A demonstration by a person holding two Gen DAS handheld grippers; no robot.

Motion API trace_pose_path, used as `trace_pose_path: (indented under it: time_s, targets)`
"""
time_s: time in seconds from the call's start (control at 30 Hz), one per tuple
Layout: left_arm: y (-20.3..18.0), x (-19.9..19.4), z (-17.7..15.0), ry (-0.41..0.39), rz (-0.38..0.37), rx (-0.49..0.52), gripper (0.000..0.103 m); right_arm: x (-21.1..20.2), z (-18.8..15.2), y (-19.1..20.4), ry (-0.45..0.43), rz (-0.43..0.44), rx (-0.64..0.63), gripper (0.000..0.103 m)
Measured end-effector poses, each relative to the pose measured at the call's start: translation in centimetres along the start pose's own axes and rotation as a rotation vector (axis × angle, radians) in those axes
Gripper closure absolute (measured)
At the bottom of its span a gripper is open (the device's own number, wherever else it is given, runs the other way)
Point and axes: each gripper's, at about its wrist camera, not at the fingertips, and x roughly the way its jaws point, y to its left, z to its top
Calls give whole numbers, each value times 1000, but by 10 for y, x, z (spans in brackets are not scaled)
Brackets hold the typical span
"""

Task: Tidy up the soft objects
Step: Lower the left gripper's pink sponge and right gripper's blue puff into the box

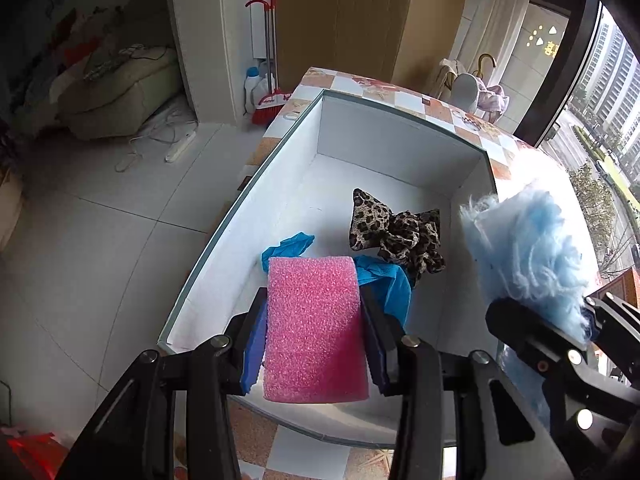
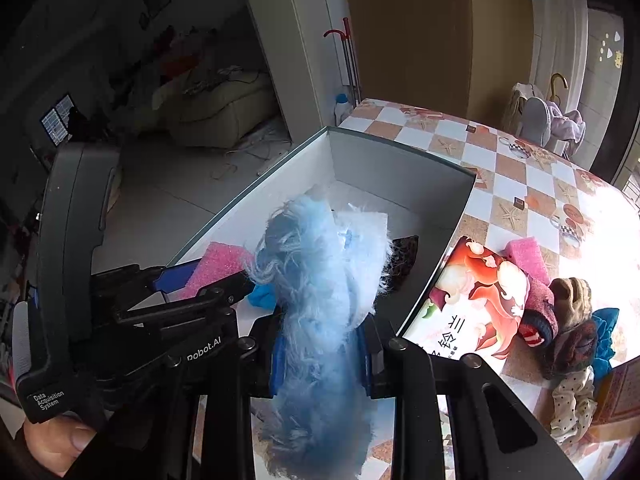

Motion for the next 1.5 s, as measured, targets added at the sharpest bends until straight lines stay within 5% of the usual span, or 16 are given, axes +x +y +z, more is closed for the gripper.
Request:
trace_pose_path:
  time_s: [1.5]
  targets:
    - [-16,20,14,44,6,61,57,15,26,-18,36,5,32,73]
